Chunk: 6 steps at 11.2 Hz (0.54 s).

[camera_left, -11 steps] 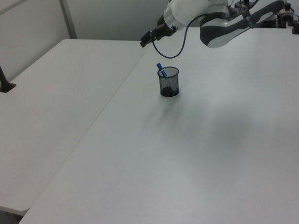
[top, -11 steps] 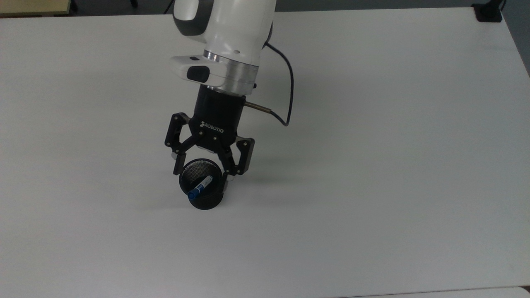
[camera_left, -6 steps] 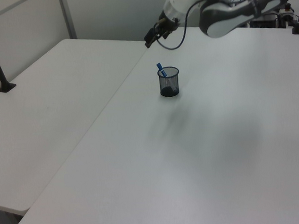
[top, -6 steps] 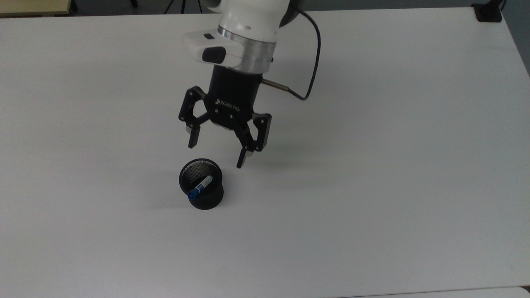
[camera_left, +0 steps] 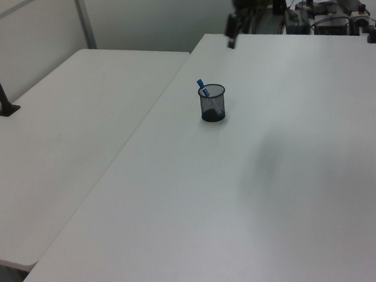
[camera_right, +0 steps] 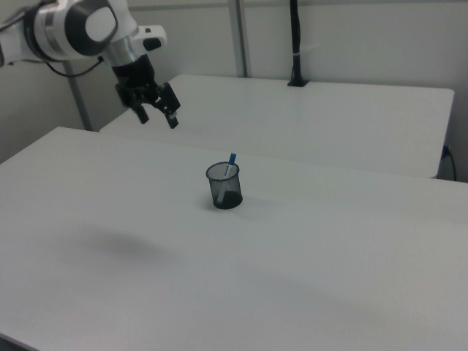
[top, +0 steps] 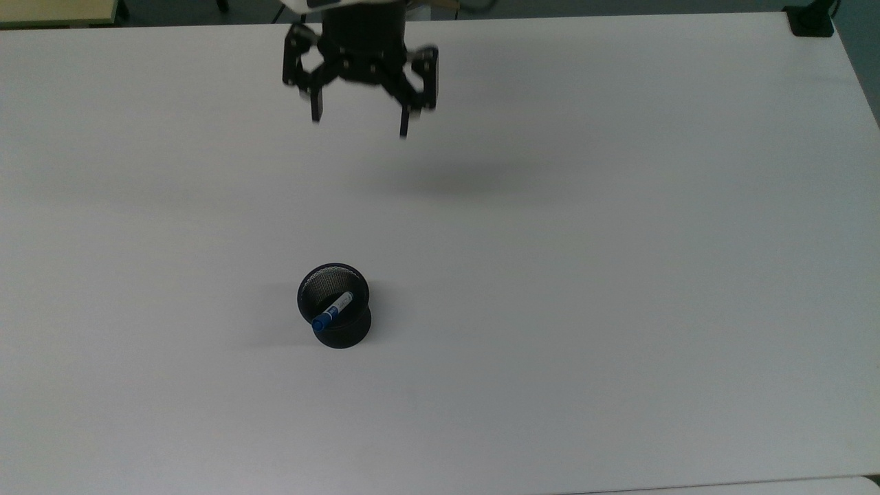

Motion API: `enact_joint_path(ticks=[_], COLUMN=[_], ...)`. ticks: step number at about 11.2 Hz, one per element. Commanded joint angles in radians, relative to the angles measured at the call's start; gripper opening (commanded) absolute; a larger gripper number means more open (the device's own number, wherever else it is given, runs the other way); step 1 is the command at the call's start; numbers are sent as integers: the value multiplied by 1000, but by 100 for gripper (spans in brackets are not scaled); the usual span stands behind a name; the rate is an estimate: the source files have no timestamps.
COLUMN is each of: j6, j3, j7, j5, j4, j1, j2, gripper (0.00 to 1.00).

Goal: Insert the marker

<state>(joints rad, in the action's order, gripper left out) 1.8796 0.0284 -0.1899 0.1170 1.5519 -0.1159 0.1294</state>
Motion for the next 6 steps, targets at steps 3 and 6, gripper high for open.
enact_joint_path(ticks=[3,6], j6=[-212,-215], j3=[2,2], j7=[216,211], j5=[-80,-80], j4=[138,140], j1=[96,102], j2=[-213,-221], gripper=[100,100])
